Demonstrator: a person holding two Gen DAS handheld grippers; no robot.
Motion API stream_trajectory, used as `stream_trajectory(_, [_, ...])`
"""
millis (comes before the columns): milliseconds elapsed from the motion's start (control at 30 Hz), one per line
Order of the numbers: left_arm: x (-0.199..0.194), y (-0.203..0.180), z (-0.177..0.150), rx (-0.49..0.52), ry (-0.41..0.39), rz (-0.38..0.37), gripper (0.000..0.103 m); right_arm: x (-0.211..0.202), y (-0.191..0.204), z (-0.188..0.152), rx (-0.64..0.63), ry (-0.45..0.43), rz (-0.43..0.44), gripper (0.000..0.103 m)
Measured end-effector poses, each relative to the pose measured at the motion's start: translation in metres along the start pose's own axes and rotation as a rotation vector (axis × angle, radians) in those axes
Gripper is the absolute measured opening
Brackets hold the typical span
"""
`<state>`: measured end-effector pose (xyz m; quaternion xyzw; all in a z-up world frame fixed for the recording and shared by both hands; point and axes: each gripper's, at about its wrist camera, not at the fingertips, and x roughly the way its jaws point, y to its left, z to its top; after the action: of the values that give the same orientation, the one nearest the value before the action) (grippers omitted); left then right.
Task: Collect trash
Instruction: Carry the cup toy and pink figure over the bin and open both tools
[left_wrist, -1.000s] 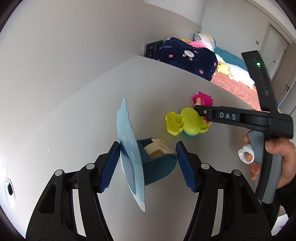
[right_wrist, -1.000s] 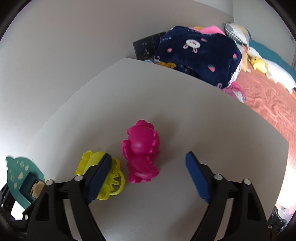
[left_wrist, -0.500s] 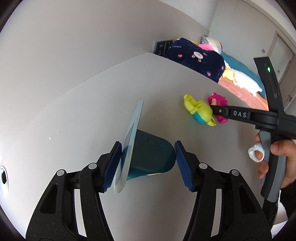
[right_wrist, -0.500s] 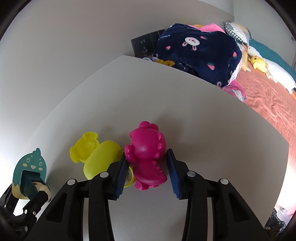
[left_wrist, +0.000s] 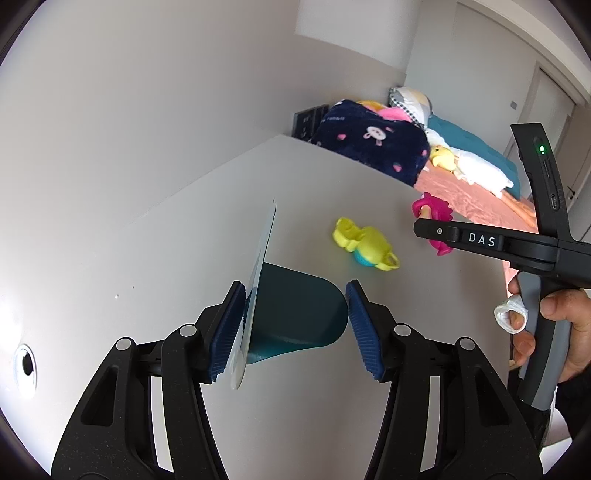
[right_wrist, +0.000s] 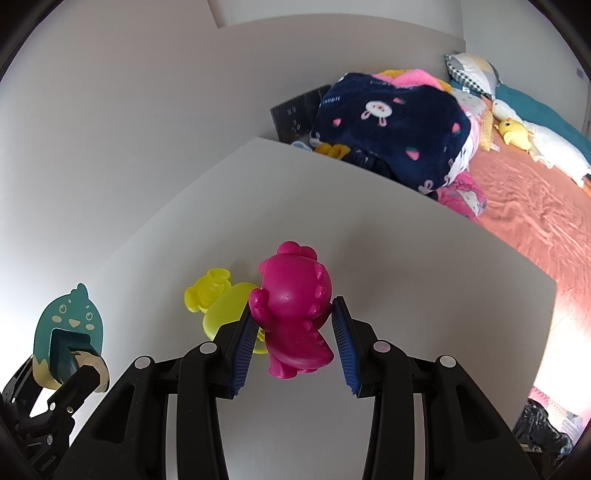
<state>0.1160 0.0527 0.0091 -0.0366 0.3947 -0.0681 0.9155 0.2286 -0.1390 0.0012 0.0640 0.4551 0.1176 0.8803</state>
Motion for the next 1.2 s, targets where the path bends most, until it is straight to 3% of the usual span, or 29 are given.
stream_trajectory(633, [-0.034,-0.067,-0.001,0.108,-0.023,-0.073,0.055,-0.080,-0.036,-0.042,0.045,-0.060,-0.025,0.042])
stream_trajectory(1200, [-0.036,-0.139,-0.006,0.214,-0.019,-0.200,0.055,-0.139,-0.089,-0.088,0.113,-0.108,-0.102,0.042])
